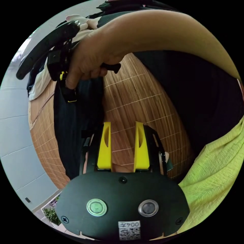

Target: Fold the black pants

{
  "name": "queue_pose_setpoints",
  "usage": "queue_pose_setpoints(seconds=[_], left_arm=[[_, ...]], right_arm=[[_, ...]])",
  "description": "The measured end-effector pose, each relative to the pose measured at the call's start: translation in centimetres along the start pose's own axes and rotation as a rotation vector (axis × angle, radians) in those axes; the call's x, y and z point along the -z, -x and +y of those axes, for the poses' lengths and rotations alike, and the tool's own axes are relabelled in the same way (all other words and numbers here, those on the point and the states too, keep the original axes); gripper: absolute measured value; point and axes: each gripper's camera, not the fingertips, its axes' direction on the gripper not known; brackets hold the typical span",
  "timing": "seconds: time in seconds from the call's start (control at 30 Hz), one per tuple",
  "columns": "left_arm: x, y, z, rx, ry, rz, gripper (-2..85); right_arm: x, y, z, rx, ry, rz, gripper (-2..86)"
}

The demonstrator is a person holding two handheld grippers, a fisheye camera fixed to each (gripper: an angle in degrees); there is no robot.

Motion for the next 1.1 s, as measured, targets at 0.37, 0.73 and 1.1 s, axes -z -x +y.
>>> queue_pose_setpoints(seconds=[0.37, 0.73, 1.1], left_arm=[[0.7, 1.2, 3.2, 0.398, -0.125, -0.236, 9.4], [-1.1, 0.1, 3.3, 0.5, -0.138, -0.205, 8.1], [-2.9, 1.2, 2.7, 0.516, -0.109, -0.175, 2.9]], right_arm=[[0.0, 1.4, -0.6, -0.001, -0.004, 0.002, 3.1], [0.3, 2.4, -0.7, -0.005, -0.005, -0.006, 3.0], [0.7, 3.4, -0.2, 0.0, -0.009, 0.003, 2.8]])
